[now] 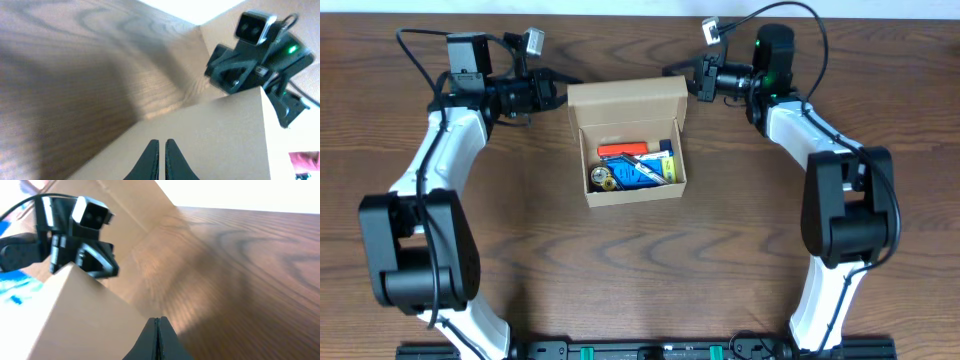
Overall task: Pack container
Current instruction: 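Lift the lid with both grippers and lower it onto the box, then press the lid down with both grippers to seat it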
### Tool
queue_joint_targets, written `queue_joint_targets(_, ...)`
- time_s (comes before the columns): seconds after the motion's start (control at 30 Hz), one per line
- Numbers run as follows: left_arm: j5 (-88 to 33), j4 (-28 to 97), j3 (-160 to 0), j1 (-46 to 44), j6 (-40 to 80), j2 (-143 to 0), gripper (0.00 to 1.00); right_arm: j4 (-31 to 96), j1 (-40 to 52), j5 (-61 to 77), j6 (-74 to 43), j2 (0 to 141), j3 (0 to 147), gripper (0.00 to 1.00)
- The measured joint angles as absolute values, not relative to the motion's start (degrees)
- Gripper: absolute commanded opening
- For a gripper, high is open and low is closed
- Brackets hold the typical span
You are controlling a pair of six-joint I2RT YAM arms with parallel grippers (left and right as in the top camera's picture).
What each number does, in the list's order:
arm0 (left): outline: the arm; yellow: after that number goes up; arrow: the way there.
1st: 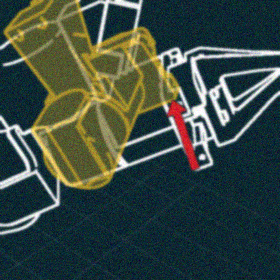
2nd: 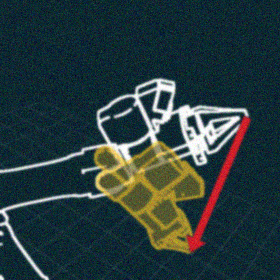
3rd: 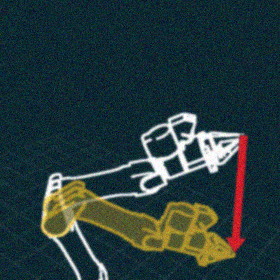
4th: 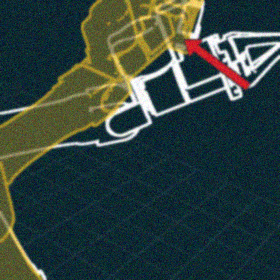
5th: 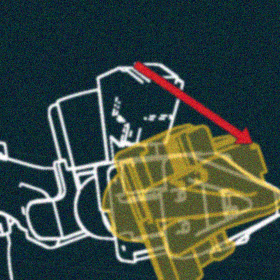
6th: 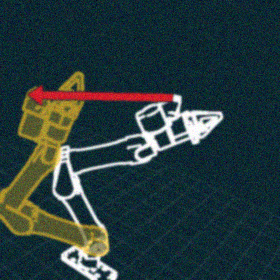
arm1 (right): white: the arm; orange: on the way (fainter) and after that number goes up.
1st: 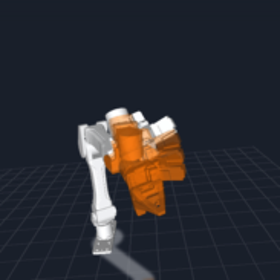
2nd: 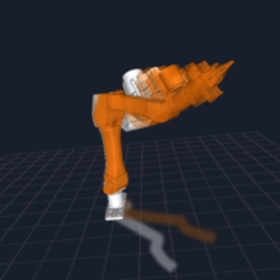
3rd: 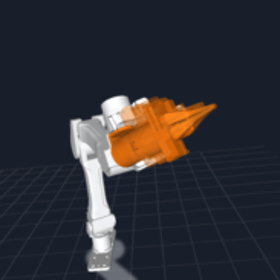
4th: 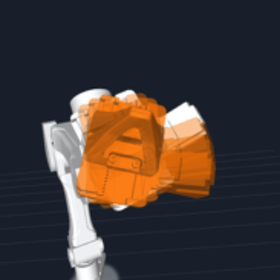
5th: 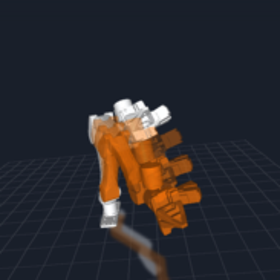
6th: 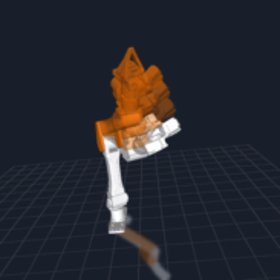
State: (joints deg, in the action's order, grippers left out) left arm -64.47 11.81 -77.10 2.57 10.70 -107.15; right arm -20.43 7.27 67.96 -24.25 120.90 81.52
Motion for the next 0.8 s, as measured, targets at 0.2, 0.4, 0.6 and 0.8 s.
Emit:
queue_joint_targets(0.2, -60.60, 27.99, -77.28, 2.57, 2.26, -102.76, 0.06, -4.29, 7.29, 69.25, -20.29, 116.14, 81.65, 0.01)
queue_joint_targets(0.4, -55.33, 42.72, -77.28, 2.55, -7.22, -93.58, 0.06, 26.20, 8.29, 60.25, -6.63, 108.14, 81.25, 0.01)
queue_joint_targets(0.6, -50.04, 56.34, -77.34, 2.00, -14.68, -85.32, 0.06, 44.45, 12.51, 44.80, 3.14, 96.20, 81.28, 0.01)
queue_joint_targets(0.8, -45.74, 61.63, -77.34, -0.56, -17.28, -80.49, 0.06, 49.19, 15.55, 35.48, 6.00, 87.33, 81.28, 0.01)
